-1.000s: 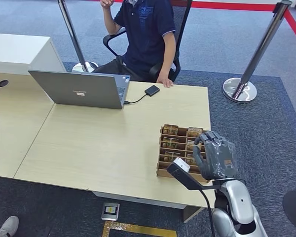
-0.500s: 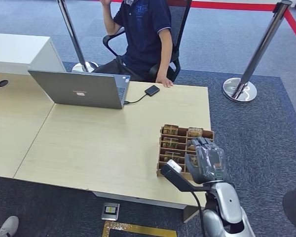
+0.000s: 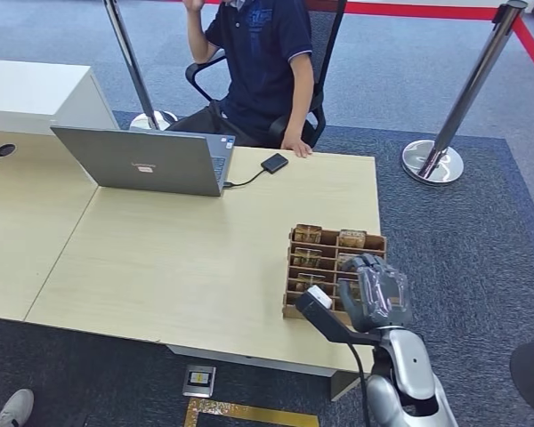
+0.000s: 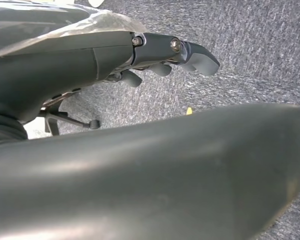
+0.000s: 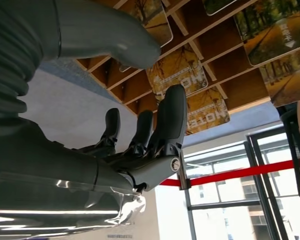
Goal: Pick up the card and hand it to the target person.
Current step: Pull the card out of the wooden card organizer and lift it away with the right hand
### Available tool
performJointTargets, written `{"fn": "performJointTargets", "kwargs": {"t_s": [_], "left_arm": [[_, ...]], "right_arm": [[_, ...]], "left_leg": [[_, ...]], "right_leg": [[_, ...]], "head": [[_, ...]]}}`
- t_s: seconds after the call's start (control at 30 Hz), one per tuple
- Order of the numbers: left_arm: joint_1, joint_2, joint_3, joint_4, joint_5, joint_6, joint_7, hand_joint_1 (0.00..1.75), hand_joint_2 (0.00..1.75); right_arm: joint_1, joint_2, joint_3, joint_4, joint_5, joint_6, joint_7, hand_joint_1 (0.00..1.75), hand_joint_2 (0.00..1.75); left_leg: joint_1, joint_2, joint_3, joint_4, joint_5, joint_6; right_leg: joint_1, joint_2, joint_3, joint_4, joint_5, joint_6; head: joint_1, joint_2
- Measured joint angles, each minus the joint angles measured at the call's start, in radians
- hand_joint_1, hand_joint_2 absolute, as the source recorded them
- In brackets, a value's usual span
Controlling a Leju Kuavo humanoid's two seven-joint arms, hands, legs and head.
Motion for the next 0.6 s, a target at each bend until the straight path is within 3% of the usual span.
{"fn": "performJointTargets", "kwargs": {"t_s": [0.6], "left_arm": [[0.0,0.0,0.009,0.0,-0.001,-0.002,-0.001,0.0,0.0]], "right_arm": [[-0.016,0.001,-0.054,0.06,0.004,-0.015,0.0,0.9,1.75]], "left_leg": [[0.0,0.0,0.0,0.0,0.0,0.0]], "right_leg": [[0.0,0.0,0.0,0.0,0.0,0.0]], "head": [[0.0,0.0]]}}
